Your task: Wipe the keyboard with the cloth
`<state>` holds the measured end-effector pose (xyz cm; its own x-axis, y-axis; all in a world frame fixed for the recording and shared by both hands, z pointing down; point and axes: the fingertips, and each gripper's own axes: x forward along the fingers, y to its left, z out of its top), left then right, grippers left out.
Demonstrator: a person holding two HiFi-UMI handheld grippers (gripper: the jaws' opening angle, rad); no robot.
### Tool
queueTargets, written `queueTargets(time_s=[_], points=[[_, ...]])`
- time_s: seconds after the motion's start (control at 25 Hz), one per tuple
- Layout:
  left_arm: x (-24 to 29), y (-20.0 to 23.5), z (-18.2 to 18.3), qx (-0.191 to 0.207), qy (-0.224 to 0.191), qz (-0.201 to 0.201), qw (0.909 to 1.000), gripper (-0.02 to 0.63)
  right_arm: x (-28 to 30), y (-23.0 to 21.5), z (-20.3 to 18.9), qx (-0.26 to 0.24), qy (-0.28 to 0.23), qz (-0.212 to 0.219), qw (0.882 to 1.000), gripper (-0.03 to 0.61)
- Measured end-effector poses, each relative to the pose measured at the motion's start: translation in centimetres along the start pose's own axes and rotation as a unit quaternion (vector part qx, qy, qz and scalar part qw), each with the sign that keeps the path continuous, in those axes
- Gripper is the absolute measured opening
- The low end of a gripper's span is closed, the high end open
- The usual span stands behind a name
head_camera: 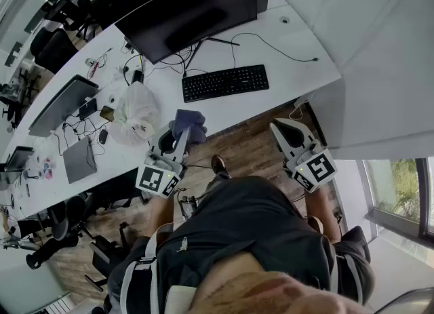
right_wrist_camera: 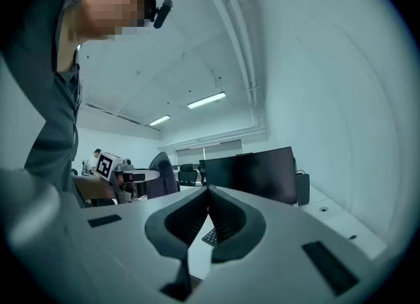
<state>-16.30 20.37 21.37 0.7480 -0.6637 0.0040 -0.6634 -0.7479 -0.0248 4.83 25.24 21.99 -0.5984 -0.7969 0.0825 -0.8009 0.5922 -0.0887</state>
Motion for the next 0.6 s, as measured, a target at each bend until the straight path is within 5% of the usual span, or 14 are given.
queueTargets(time_s=[0.6], points=[[3.5,5.1,0.0,-0.012,0.003,-0.025,0.9996,0.048,4.8,-2.3,2.3,0.034,-0.027,-0.017,0.999,0.011]])
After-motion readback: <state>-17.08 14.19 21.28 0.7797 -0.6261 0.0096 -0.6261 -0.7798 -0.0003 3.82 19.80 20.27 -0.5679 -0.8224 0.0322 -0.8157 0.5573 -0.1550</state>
